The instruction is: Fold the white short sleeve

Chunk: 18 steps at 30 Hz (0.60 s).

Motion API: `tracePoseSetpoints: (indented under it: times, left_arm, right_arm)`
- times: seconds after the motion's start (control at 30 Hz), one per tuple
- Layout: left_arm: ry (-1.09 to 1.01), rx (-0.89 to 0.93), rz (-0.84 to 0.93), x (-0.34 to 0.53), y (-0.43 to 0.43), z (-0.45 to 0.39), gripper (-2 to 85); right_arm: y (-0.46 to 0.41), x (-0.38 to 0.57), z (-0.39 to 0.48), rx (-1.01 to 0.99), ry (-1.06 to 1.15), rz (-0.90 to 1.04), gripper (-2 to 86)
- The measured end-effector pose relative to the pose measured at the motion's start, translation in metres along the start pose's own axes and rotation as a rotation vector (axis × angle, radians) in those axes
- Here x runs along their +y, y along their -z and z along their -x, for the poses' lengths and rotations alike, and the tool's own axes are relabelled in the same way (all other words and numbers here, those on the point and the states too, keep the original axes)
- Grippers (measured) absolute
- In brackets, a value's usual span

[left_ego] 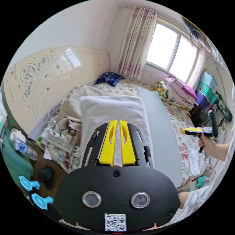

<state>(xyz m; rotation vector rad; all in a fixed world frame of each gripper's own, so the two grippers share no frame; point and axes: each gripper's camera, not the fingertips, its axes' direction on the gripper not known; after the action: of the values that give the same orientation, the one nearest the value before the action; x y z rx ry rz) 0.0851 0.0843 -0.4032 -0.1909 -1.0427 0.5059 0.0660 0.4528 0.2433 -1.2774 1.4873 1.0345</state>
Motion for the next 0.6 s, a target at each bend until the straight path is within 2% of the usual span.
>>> tracePoseSetpoints:
  times: [0.07, 0.17, 0.37, 0.47, 0.6]
  left_arm:
    - [-0.028, 0.174, 0.001, -0.021, -0.019, -0.073, -0.2]
    - [-0.082, 0.395, 0.089, -0.056, -0.059, -0.168, -0.4]
    - [-0.287, 0.671, 0.326, -0.118, -0.127, -0.367, 1.0]
    - [-0.375, 0.72, 0.433, -0.132, -0.161, -0.463, 3.5]
    - [-0.454, 0.644, 0.533, -0.137, -0.207, -0.58, 5.8]
  right_arm:
    - [0.03, 0.014, -0.009, 0.049, -0.107, 0.013, -0.6]
    - [0.06, 0.022, -0.037, -0.045, -0.252, 0.107, 0.1]
    - [0.149, 0.059, -0.148, -0.064, -0.559, 0.132, 7.3]
    - [0.193, 0.086, -0.22, -0.034, -0.669, 0.126, 8.3]
    - [0.242, 0.098, -0.292, 0.0, -0.681, 0.131, 8.7]
